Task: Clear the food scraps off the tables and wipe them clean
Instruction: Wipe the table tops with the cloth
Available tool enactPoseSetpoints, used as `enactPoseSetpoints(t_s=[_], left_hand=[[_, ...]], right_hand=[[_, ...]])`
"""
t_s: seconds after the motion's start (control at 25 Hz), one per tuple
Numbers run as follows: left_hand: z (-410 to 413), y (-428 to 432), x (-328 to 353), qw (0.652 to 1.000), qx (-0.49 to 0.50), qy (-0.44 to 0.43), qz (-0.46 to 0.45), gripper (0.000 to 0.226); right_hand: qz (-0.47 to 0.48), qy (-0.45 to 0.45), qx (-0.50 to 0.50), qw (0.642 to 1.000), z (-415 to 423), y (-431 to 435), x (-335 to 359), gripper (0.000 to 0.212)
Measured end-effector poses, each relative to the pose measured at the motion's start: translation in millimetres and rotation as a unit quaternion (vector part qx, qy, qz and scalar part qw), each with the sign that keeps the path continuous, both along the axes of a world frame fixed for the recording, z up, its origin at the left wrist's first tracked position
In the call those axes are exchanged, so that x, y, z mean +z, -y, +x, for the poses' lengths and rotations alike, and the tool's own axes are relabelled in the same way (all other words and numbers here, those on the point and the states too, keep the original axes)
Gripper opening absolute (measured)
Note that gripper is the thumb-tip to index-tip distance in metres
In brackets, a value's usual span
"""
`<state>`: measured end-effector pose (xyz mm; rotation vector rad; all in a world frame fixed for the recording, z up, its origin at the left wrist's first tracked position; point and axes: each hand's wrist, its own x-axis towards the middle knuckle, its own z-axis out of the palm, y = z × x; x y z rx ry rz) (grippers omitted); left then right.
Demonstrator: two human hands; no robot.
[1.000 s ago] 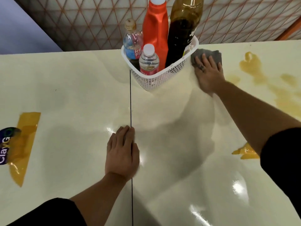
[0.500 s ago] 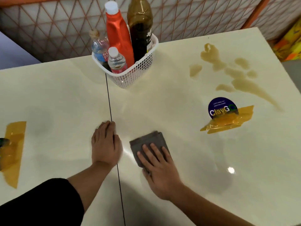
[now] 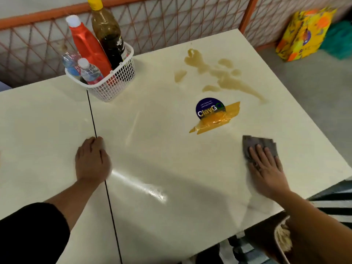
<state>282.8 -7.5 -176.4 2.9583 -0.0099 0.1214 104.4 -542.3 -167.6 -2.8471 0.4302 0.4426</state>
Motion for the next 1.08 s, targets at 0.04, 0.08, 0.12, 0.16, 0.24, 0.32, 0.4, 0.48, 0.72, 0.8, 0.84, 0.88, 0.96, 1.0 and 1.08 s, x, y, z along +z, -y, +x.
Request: enactPoseSetpoints(t_s=[0.04, 0.08, 0.12, 0.16, 0.24, 0.32, 0.4, 0.48, 0.72, 0.8, 0.84, 0.88, 0.96, 1.0, 1.08], left_hand=[[-3.1, 3.0, 2.6, 1.0, 0.007, -0.001, 0.0, 0.042], [-8.2, 6.8, 4.8, 1.0, 0.019, -0.002, -0.008, 0.045], [-15.8, 13.6, 7.8, 0.999, 0.03, 0.001, -0.021, 0.049], [-25.1, 23.1, 10.4, 0.999, 0.033, 0.005, -0.035, 0.051], [-45.2, 50.1, 18.5, 0.998, 0.01, 0.018, -0.061, 0.049], [-63.0, 76.9, 24.6, 0.994, -0.032, 0.025, -0.1, 0.044], [-87.0, 104.9, 26.7, 0.988, -0.091, 0.003, -0.122, 0.038], [-112.4, 125.1, 23.9, 0.982, -0.146, -0.026, -0.12, 0.036], [-180.0, 156.7, 26.5, 0.979, -0.145, -0.075, -0.119, 0.033], [-190.6, 161.5, 32.1, 0.981, -0.124, -0.086, -0.124, 0.036], [-193.7, 165.2, 35.1, 0.981, -0.123, -0.088, -0.121, 0.038], [-195.9, 169.4, 37.6, 0.981, -0.123, -0.091, -0.117, 0.039], [-196.8, 178.0, 42.5, 0.981, -0.123, -0.098, -0.11, 0.042], [-194.4, 184.7, 45.0, 0.982, -0.126, -0.1, -0.104, 0.043], [-185.0, 201.7, 48.9, 0.982, -0.131, -0.099, -0.092, 0.044]], right_hand=[[0.007, -0.011, -0.041, 0.999, -0.2, 11.3, -0.1, 0.066], [0.005, -0.016, -0.071, 0.997, -0.7, 11.7, -2.3, 0.068], [-0.005, -0.018, -0.093, 0.996, 0.6, 2.3, -3.4, 0.069], [-0.015, -0.014, -0.105, 0.994, 2.1, -14.4, -4.9, 0.069], [-0.008, -0.001, -0.08, 0.997, 0.1, -63.3, -6.9, 0.066], [0.036, 0.006, 0.001, 0.999, -12.9, -130.7, -4.0, 0.063], [0.071, 0.015, 0.126, 0.989, -46.9, -194.8, -2.7, 0.058], [0.079, 0.012, 0.266, 0.961, -86.3, -230.2, -4.9, 0.054], [0.055, 0.026, 0.319, 0.946, -113.0, -109.5, -12.8, 0.052], [0.014, 0.037, 0.24, 0.97, -114.8, -32.9, -7.1, 0.055], [-0.001, 0.027, 0.191, 0.981, -115.9, 11.6, -5.3, 0.056], [-0.01, 0.012, 0.133, 0.991, -116.0, 56.1, -1.6, 0.058], [-0.013, -0.015, 0.013, 1.0, -110.9, 126.4, 5.4, 0.065], [-0.003, -0.029, -0.042, 0.999, -106.5, 148.6, 8.6, 0.07], [0.012, -0.047, -0.097, 0.994, -96.3, 161.4, 10.3, 0.073]])
